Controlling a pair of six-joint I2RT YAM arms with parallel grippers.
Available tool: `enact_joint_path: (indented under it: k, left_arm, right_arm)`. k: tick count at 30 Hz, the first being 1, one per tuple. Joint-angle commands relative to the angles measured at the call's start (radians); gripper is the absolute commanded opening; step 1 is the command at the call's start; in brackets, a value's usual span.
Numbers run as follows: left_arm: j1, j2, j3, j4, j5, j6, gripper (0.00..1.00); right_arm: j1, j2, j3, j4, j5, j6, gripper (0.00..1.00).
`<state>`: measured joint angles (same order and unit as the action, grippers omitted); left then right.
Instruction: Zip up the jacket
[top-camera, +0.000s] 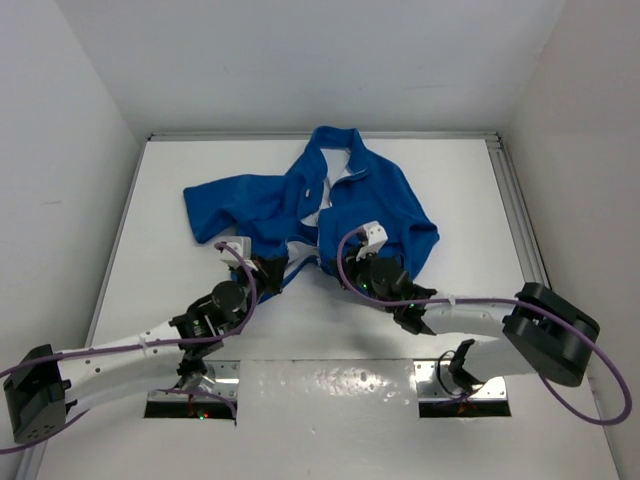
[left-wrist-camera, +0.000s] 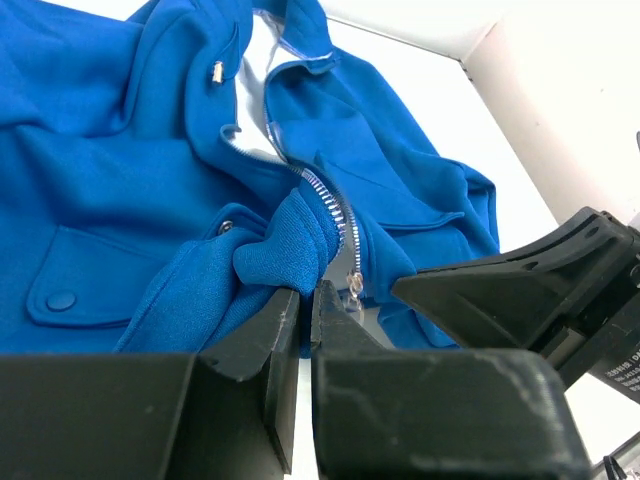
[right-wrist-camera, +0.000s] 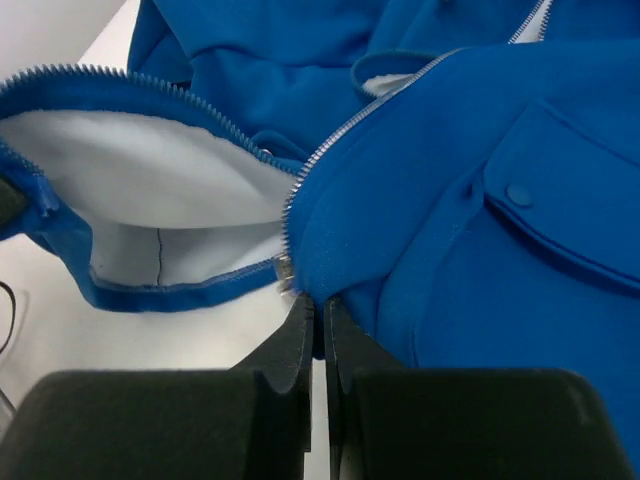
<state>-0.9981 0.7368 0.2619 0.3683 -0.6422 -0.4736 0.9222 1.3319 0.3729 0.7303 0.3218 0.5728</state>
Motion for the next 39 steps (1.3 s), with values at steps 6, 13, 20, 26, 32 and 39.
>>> enact_joint_path:
  k: [6,13,20,26,32,39]
  left_arm:
    - [0.003,0.009,0.033,0.049,-0.007,-0.008,0.00]
    - [0.003,0.013,0.030,0.078,-0.001,-0.043,0.00]
    - [0.003,-0.002,0.088,0.095,0.070,-0.079,0.00]
    - [0.003,0.016,0.112,0.189,0.143,-0.096,0.00]
    - [0.003,0.079,0.096,0.297,0.142,-0.134,0.00]
    - [0.003,0.154,0.102,0.365,0.171,-0.152,0.00]
  right_arm:
    - [-0.003,-0.025,0.058,0.149,-0.001,0.015,0.00]
    - [-0.003,-0.167,-0.008,0.296,-0.073,-0.001,0.00]
    - [-0.003,-0.287,-0.152,0.409,-0.115,0.070,0.00]
    - [-0.003,-0.298,-0.173,0.438,-0.138,0.108,0.00]
    - [-0.003,-0.292,-0.201,0.501,-0.133,0.183,0.00]
    - [-0.002,-0.264,-0.209,0.541,-0.127,0.211,0.00]
